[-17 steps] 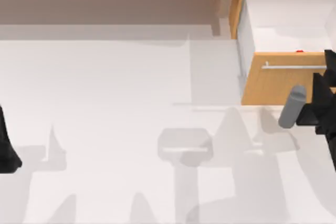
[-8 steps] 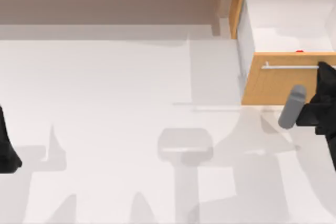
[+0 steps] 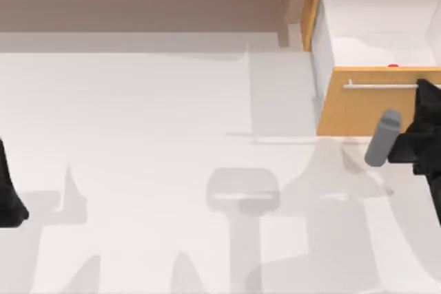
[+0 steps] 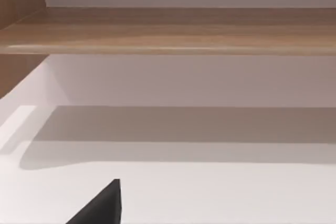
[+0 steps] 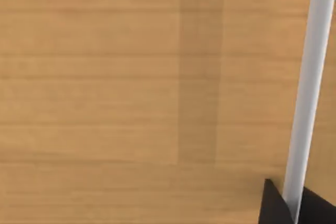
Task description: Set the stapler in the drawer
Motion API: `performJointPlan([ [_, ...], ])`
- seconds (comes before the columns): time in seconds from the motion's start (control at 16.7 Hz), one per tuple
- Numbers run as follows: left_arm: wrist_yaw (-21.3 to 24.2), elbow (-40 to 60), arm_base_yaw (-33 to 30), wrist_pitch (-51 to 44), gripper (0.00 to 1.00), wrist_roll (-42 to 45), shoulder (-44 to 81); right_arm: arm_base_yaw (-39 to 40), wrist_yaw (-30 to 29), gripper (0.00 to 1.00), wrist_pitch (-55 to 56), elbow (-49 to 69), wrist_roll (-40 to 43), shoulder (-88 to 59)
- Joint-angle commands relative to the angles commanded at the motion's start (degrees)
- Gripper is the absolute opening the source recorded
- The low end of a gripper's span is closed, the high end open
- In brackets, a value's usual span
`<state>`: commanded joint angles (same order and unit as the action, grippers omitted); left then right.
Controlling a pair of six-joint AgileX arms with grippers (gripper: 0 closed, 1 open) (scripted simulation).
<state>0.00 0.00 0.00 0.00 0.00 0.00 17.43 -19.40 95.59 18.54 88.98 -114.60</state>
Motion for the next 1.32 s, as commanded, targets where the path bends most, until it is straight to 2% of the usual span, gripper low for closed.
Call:
performJointPlan([
  [0.48, 0.00, 0.00, 0.00, 0.00, 1.00, 0.00, 0.00, -3.45, 3.59, 0.00, -8.67, 12.49, 0.05, -3.93],
  [0.9, 0.00, 0.00, 0.00, 0.00, 1.00, 0.00, 0.00, -3.65, 3.81, 0.00, -9.72, 14.00, 0.05, -4.36],
  [1.32, 0.00, 0.00, 0.00, 0.00, 1.00, 0.00, 0.00, -5.74, 5.96, 0.00, -16.97, 26.11, 0.01, -9.33],
])
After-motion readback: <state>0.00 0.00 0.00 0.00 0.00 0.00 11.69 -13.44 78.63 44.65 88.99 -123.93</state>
